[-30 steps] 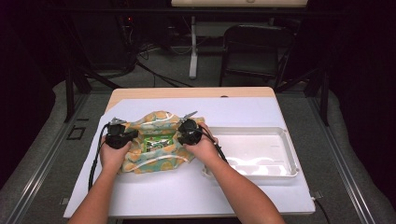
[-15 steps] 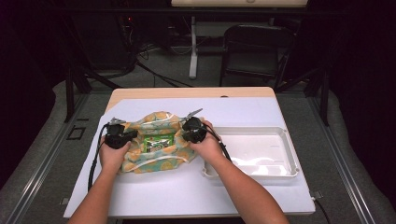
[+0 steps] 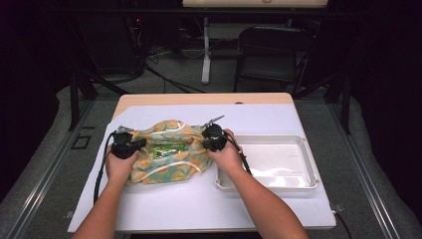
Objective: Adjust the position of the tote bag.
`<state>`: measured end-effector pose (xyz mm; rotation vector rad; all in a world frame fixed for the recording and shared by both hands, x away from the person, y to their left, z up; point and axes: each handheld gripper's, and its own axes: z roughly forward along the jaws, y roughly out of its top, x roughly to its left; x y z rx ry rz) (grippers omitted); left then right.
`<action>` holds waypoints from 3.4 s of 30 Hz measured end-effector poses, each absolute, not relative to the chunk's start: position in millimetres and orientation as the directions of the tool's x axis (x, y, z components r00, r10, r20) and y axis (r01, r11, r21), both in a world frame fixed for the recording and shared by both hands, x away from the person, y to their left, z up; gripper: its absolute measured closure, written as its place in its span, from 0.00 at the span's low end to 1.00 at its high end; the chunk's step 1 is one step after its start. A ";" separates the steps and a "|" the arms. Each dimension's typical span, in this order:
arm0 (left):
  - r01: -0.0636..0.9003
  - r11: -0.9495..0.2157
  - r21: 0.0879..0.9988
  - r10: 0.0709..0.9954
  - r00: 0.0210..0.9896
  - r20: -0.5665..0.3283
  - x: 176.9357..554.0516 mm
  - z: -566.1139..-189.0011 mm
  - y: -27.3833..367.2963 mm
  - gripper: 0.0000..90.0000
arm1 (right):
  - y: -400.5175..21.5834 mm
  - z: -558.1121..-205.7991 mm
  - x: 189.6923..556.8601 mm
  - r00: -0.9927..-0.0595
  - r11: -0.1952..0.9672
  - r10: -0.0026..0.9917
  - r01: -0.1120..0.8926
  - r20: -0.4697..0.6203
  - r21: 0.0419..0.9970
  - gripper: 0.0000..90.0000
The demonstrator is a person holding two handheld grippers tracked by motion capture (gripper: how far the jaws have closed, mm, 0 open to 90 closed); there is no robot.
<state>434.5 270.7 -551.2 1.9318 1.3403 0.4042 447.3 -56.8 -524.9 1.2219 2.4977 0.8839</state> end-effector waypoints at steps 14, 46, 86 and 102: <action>0.674 -0.174 0.718 0.904 0.398 -0.155 435.1 -553.3 269.3 0.99 | -51.2 -533.6 450.8 -0.595 0.470 0.803 0.678 0.046 0.565 1.00; 0.594 -0.133 0.793 0.895 0.415 -0.161 410.1 -513.2 272.0 0.70 | -39.6 -486.8 423.4 -0.656 0.453 0.754 0.558 0.035 0.695 0.79; 0.544 -0.303 0.783 0.778 0.616 -0.127 324.6 -475.2 247.7 0.60 | -4.6 -470.4 397.1 -0.787 0.462 0.607 0.462 0.110 0.757 0.66; 0.514 -0.457 0.726 0.700 0.711 -0.064 311.4 -502.5 205.7 0.82 | -5.5 -477.2 405.4 -0.769 0.459 0.628 0.493 0.124 0.739 0.70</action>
